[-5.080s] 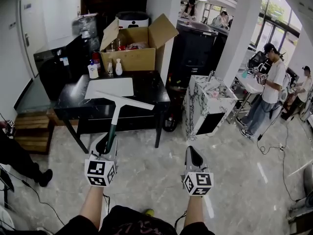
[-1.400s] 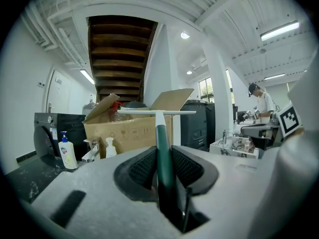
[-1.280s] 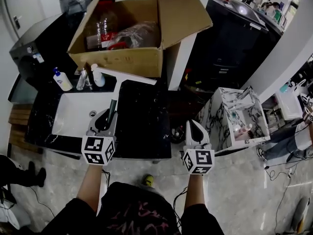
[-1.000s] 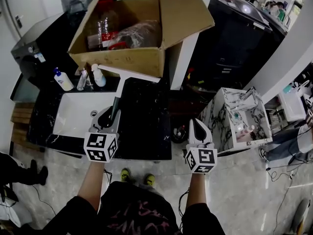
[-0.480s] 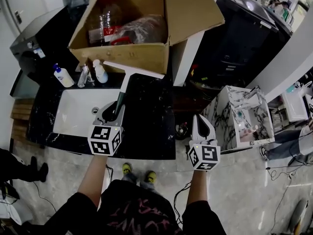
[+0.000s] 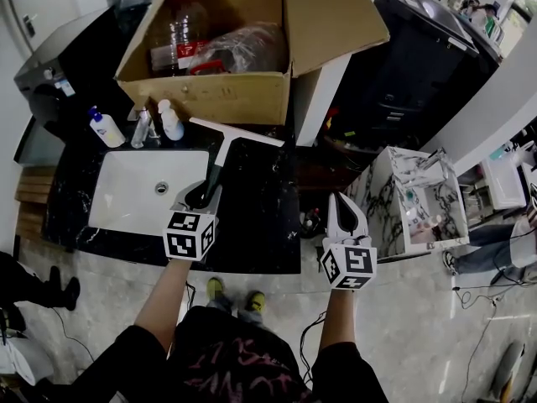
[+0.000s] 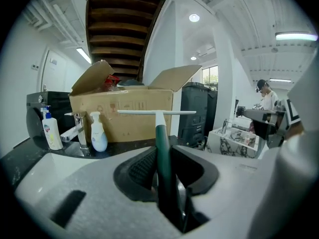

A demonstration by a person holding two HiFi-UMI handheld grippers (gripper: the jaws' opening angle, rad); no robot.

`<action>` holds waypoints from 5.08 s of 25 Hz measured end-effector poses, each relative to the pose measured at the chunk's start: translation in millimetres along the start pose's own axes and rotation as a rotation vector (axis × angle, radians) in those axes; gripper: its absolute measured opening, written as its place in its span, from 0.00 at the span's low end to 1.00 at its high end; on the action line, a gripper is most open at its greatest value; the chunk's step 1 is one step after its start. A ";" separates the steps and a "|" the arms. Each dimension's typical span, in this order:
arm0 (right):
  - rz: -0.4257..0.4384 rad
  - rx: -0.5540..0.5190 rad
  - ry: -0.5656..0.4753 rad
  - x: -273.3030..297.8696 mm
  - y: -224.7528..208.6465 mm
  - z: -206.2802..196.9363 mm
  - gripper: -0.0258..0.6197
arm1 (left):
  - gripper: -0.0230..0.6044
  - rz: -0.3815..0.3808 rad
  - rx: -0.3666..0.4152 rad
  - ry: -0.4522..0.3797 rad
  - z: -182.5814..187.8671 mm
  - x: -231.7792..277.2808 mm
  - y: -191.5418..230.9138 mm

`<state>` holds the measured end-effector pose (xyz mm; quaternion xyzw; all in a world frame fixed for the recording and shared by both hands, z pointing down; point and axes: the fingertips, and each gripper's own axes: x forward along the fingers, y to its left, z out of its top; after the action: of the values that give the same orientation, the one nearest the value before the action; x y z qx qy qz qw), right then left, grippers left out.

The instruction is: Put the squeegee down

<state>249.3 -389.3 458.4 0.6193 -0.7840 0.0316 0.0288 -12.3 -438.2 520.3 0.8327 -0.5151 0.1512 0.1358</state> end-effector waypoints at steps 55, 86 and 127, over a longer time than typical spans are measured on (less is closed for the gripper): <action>-0.014 0.031 0.019 -5.3 -10.0 -13.8 0.05 | 0.20 -0.036 -0.075 0.333 -134.5 34.2 -26.9; -0.014 0.018 0.005 -14.3 6.8 -4.7 0.05 | 0.24 -0.053 -0.039 0.232 -98.4 12.2 -17.2; 0.003 -0.023 -0.011 5.2 52.4 19.3 0.05 | 0.04 -0.044 0.113 -0.224 101.6 -65.9 38.8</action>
<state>197.0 -383.9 438.9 0.6179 -0.7854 0.0192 0.0314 -63.8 -439.9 404.0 0.8617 -0.4995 0.0828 0.0337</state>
